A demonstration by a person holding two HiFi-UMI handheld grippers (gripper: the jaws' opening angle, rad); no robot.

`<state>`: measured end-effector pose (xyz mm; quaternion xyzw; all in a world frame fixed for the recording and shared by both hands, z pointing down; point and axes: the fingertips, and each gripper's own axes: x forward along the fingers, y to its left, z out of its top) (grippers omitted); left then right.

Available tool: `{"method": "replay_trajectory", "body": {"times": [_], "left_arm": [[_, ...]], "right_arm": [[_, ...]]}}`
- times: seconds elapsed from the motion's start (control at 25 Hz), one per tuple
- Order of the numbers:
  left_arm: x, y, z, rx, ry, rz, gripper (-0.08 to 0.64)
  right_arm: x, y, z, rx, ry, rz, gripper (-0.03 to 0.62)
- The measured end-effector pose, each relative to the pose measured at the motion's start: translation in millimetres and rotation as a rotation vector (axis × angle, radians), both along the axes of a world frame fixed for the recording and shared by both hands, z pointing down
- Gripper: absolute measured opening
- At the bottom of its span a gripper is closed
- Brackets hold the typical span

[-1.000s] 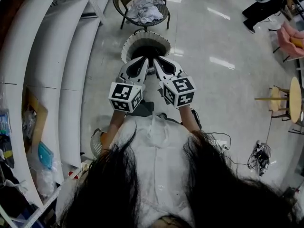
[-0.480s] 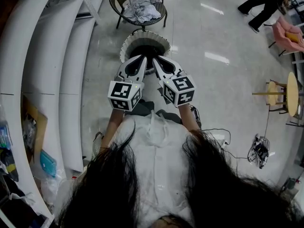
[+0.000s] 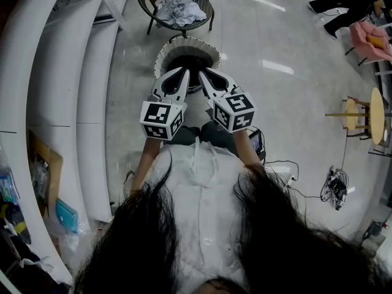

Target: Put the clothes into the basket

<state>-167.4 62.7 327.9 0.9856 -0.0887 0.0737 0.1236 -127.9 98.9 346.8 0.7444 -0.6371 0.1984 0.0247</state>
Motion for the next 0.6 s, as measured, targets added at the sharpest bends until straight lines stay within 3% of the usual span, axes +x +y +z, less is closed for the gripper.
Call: {"method": "replay_trajectory", "body": {"times": [0.28,0.6], "left_arm": [[14.6,-19.9,10.5,-0.024,-0.007,-0.042,0.031],[71.9,-50.0,20.4,-0.039,-0.032,-0.120,0.031]], "right_arm": [[20.5,-14.7,3.5,-0.009,0.006,-0.026,0.046],[82.1,-50.3,14.7,-0.022,0.010,-0.119,0.046]]}}
